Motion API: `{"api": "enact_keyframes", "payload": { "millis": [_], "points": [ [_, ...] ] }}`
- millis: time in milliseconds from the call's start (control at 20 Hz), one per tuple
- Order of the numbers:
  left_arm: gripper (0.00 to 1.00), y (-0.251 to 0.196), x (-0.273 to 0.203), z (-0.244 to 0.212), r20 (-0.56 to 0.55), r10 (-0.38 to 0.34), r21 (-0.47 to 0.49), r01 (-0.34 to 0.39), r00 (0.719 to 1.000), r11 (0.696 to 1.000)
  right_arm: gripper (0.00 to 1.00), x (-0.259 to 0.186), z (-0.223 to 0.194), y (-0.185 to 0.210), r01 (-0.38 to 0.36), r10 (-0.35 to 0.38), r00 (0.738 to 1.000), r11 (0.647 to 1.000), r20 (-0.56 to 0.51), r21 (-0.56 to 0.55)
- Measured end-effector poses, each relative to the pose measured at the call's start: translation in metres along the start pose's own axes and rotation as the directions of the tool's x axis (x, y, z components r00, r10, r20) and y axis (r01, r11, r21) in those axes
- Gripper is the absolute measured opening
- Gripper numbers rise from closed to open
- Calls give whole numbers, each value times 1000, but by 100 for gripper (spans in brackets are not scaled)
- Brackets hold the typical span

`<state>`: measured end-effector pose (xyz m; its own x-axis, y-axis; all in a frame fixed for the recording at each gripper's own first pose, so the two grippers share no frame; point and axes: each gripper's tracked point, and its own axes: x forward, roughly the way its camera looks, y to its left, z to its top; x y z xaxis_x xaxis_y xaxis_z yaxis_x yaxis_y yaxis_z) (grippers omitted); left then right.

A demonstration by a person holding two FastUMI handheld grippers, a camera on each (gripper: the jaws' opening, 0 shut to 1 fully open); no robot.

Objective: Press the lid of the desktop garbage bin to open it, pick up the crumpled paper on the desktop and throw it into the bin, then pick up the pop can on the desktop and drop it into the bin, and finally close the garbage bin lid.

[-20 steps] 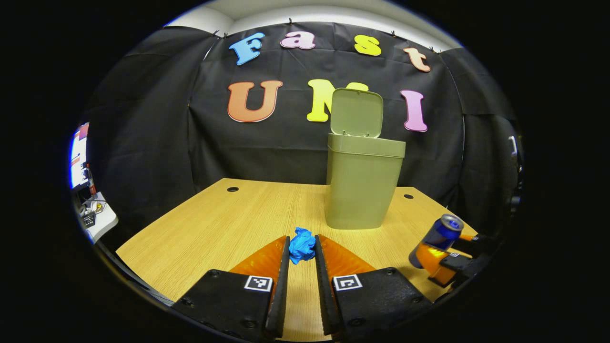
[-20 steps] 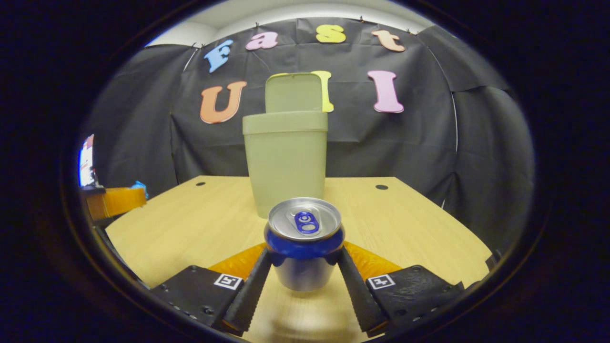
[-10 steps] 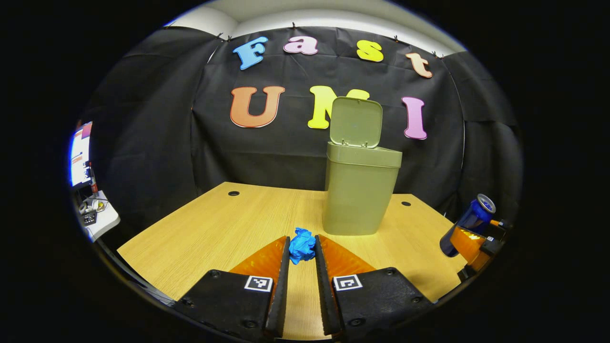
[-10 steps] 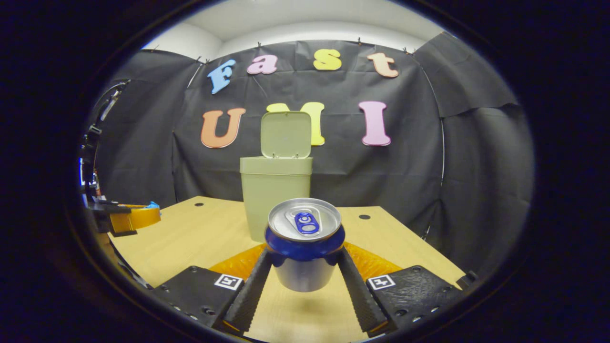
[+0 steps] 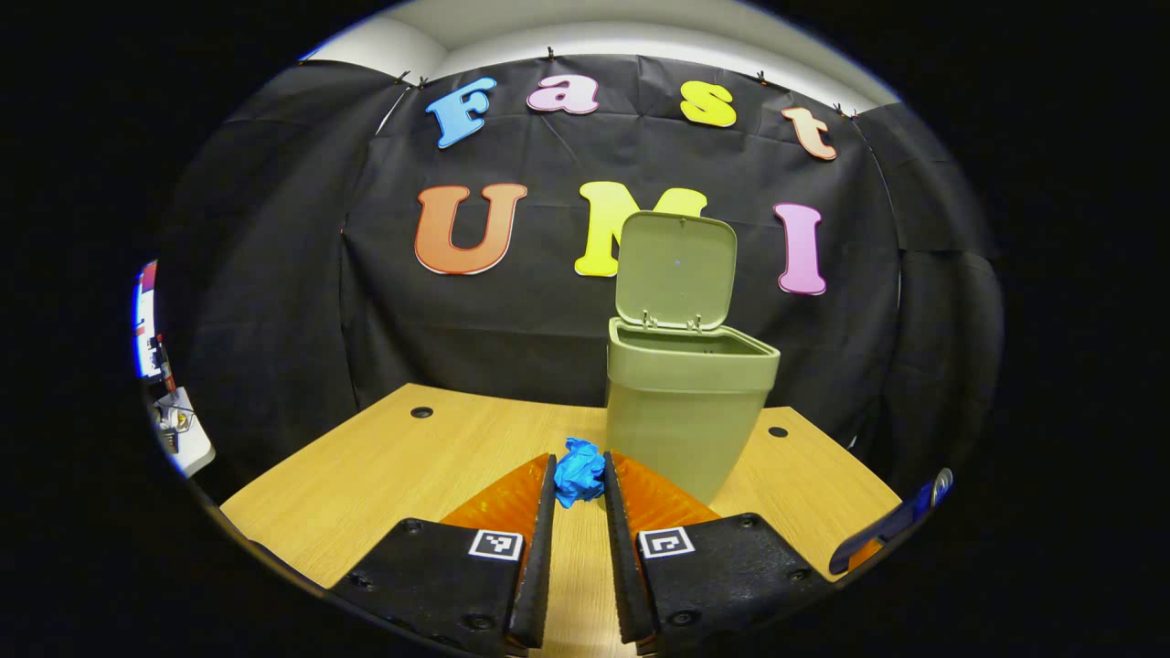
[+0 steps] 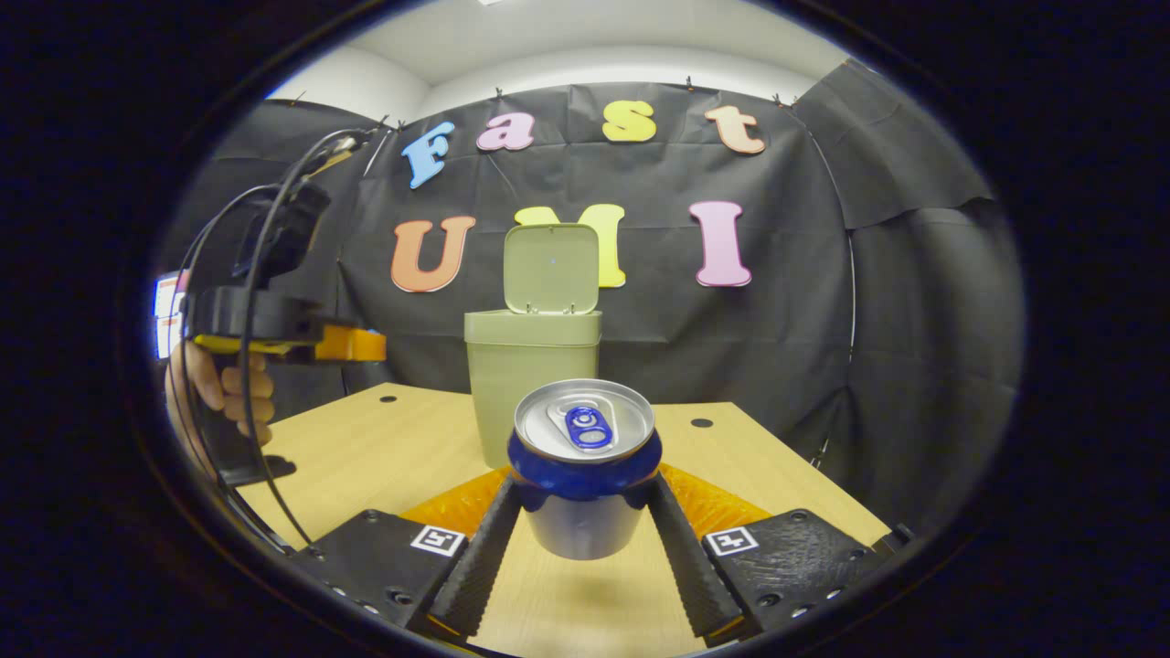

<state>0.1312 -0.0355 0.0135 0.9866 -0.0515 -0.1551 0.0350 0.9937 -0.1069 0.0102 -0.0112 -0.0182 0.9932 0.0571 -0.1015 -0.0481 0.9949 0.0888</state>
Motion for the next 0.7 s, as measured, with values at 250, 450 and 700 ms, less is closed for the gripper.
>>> {"api": "enact_keyframes", "payload": {
  "millis": [250, 450, 700],
  "points": [
    [32, -12, 42, 41, 3, -22, -12, 22, 1000, 1000, 81, 3, -6, -3, -1, 1, 1000, 1000, -16, -3],
    [32, -25, 74, 78, 35, -80, -48, 82, 996, 996, 80, 5, -4, -6, 1, -1, 1000, 1000, -14, 5],
    [32, -29, 102, 106, 61, -62, 54, 59, 996, 997, 80, 9, -6, -7, -3, 4, 1000, 1000, -21, 11]
  ]
}}
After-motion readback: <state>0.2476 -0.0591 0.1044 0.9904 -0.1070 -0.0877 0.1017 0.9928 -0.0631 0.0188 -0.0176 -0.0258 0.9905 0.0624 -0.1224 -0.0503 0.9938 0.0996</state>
